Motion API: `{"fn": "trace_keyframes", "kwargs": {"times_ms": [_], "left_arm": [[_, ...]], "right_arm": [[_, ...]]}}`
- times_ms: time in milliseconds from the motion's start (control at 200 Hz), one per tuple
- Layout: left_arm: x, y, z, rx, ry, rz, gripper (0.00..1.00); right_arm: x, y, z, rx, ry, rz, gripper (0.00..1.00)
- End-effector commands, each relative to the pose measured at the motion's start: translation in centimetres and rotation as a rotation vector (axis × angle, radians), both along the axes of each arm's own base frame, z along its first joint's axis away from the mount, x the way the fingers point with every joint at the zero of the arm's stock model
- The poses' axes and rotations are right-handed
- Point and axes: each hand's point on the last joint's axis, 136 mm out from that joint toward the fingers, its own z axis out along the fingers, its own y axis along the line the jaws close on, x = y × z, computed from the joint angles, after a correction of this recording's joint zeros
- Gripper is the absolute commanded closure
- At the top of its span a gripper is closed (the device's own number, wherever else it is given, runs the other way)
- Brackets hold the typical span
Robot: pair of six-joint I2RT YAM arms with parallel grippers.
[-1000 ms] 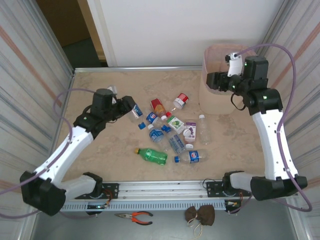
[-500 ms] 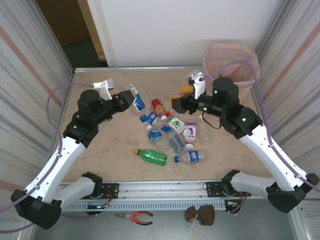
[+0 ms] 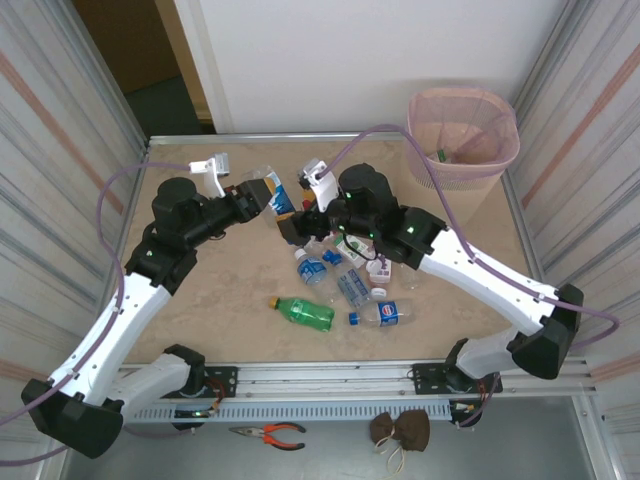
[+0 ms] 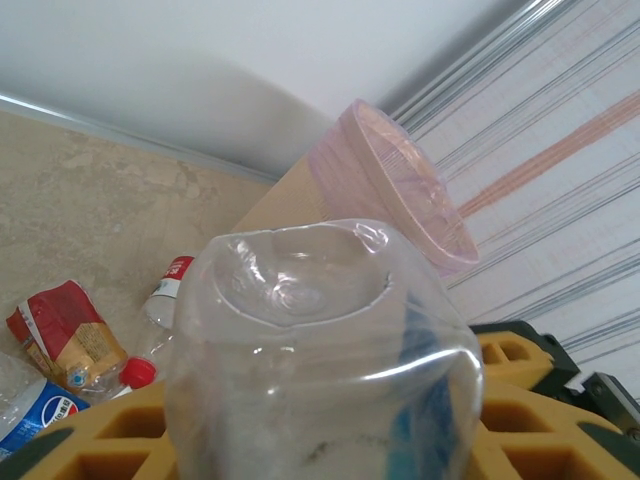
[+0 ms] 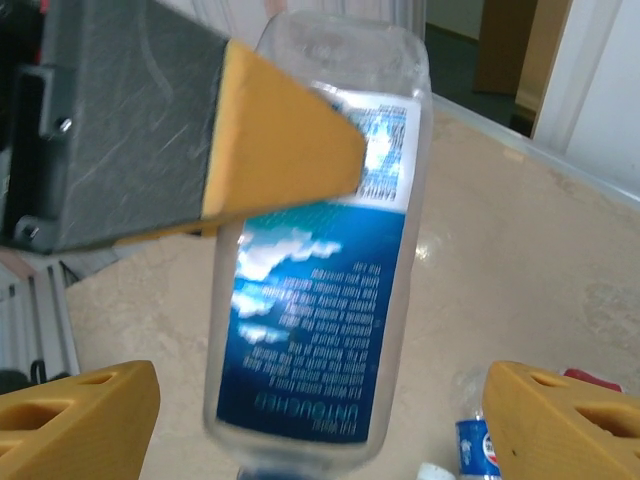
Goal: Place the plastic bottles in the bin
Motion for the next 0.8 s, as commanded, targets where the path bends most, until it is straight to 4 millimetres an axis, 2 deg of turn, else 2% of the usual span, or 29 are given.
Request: {"fn": "trace_keyframes", "kwargs": {"times_ms": [0, 326, 566, 797], "left_arm": [[-0.3, 0.0, 3.0, -0.047, -0.073, -0.015, 0.54], [-0.3, -0.2, 3.2, -0.061, -0.072, -0.02, 0.54], [-0.4, -0.1, 3.5, -0.071, -0.078, -0.02, 0.54], [-0.4, -0.1, 3.7, -0.076, -0.086, -0.021, 0.53]], "right_arm": [[0.7, 1.2, 3.1, 0.09, -0.033, -0.003, 0.15], [1.7, 3.7, 1.7, 0.081, 0.008, 0.036, 0.18], [2.2, 3.6, 0.8, 0.075, 0.035, 0.029, 0.25], [2.2, 3.4, 0.8, 0.077, 0.039, 0.027, 0.32]]}}
